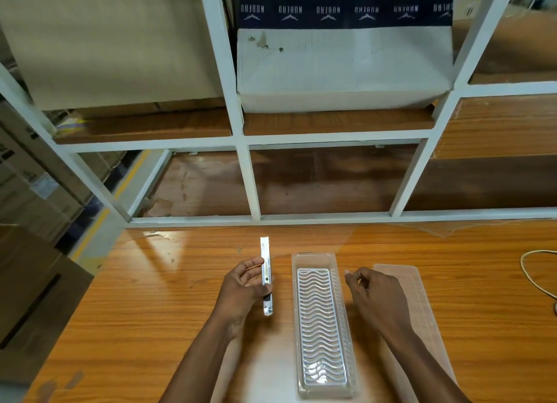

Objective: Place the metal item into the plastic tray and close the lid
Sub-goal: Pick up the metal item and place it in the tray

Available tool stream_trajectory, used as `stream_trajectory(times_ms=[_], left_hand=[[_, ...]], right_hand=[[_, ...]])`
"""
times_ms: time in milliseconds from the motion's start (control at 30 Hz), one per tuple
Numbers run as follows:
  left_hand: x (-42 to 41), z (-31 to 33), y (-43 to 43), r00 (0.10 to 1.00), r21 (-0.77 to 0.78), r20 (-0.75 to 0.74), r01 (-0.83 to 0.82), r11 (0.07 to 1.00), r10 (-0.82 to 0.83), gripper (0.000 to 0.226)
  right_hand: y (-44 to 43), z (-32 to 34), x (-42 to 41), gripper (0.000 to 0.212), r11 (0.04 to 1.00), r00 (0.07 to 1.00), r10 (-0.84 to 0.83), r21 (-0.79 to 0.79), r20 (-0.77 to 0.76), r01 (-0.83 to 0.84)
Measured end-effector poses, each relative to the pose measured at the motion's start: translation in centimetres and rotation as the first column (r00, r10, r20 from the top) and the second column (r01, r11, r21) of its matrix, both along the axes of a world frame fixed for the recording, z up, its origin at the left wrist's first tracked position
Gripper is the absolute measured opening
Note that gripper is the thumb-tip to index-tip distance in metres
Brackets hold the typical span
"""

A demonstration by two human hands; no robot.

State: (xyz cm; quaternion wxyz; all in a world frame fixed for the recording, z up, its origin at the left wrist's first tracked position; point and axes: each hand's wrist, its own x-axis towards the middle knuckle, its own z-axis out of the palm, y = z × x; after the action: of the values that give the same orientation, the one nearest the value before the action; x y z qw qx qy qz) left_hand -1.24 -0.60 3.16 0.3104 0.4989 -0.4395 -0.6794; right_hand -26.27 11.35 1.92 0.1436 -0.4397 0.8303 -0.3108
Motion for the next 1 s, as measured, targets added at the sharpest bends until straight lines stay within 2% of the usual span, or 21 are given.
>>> stream_trajectory(times_ms=[100, 267, 367, 467, 533, 600, 767, 833, 1000], left_hand=[[-0.1, 0.0, 0.5, 0.999, -0.023, 0.036, 0.0, 1.0, 0.001, 0.053], [-1.1, -0.6, 1.3, 0.999, -0.003, 0.036, -0.012, 1.0, 0.013, 0.024], [-2.7, -1.0, 2.2, 0.985, -0.062, 0.167, 0.044, 0.997, -0.034, 0.015], [-5.0, -1.6, 3.1, 0.944, -0.13, 0.311, 0.161, 0.978, -0.114, 0.016], [-6.7, -2.5, 3.5, 0.889, -0.182, 0.424, 0.272, 0.945, -0.174, 0.018], [-8.6, -3.6, 3.7, 0.798, -0.235, 0.569, 0.391, 0.89, -0.2, 0.021], [-11.8, -6.0, 3.8, 0.567, -0.208, 0.805, 0.547, 0.811, -0.176, 0.019], [-12.1, -6.7, 3.7, 0.494, -0.209, 0.857, 0.597, 0.774, -0.149, 0.026], [-12.4, -7.1, 3.7, 0.407, -0.16, 0.902, 0.629, 0.76, -0.147, 0.032]], right_hand=[[-0.1, 0.0, 0.0, 0.037, 1.0, 1.0, -0.009, -0.006, 0.012, 0.009], [0.2, -0.1, -0.3, 0.038, 1.0, 1.0, -0.026, 0.017, 0.012, 0.026], [0.7, -0.3, -0.7, 0.036, 0.998, 0.998, -0.054, 0.024, 0.02, 0.053], [1.6, -0.8, -1.6, 0.031, 0.992, 0.993, -0.114, 0.051, 0.029, 0.113], [2.5, -1.6, -2.5, 0.028, 0.98, 0.983, -0.181, 0.093, 0.034, 0.177], [3.6, -2.5, -3.6, 0.027, 0.963, 0.971, -0.239, 0.133, 0.029, 0.233], [6.2, -4.1, -5.7, 0.029, 0.924, 0.937, -0.349, 0.181, 0.035, 0.337], [6.9, -4.2, -6.1, 0.028, 0.914, 0.929, -0.369, 0.19, 0.022, 0.359], [8.1, -4.6, -6.6, 0.021, 0.901, 0.921, -0.389, 0.218, 0.024, 0.375]])
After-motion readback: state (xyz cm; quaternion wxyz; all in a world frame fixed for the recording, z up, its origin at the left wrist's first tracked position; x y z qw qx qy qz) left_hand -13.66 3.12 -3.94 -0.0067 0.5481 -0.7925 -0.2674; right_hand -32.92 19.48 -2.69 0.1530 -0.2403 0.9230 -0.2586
